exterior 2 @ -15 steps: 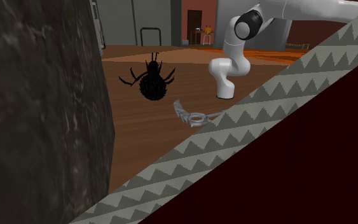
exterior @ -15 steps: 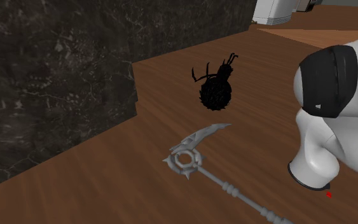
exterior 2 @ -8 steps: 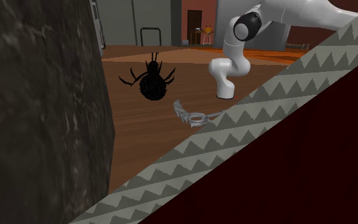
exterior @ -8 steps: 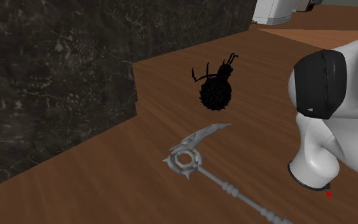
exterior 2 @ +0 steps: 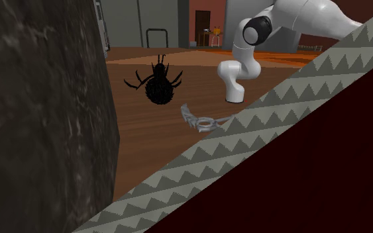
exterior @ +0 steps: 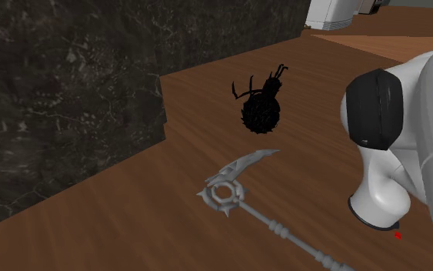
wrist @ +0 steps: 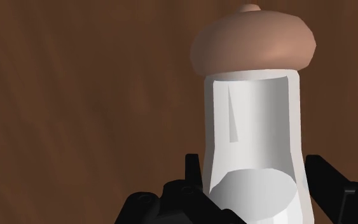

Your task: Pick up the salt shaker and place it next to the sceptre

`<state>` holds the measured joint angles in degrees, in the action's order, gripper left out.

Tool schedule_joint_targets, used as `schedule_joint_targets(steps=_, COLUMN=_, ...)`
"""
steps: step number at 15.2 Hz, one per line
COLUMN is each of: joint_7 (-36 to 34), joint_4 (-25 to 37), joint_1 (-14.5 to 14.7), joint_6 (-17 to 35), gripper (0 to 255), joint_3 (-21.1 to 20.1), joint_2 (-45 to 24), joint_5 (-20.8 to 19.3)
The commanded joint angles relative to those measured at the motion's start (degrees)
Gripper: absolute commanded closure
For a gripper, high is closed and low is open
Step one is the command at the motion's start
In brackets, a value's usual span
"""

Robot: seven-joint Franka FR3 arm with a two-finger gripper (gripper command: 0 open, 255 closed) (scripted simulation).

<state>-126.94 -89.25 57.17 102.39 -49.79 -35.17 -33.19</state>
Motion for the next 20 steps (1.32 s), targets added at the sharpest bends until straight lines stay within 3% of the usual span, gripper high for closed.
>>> schedule_joint_targets(steps=1, joint_7=-0.38, joint_4=-0.84, joint_1=0.00, joint_6=1.25, gripper=255, joint_3=0.36, joint_2=-0.58, joint_5=-0.53)
schedule_joint_targets(steps=12, joint_7=-1.23, joint_4=-2.15, joint_1=0.25, joint_6=3.45, gripper=255, joint_3=1.14, joint_2=-1.89, joint_5=-1.65)
schedule_joint_targets(steps=13, joint_7=-1.23, joint_4=-2.15, joint_1=0.25, joint_6=3.45, gripper=0, joint_3=1.14, joint_2=-1.89, joint_5=-1.65)
schedule_joint_targets(steps=18, joint_7=-1.23, joint_4=-2.16, joint_1=0.25, joint_6=3.45, gripper=0, joint_3=1.14, joint_2=-1.89, joint_5=-1.65)
schedule_joint_targets(steps=20, joint_7=-0.45, joint_4=0.41, joint_1=0.74, joint_6=0.37, gripper=0, joint_3=0.41, joint_2=-0.93, joint_5=-0.54)
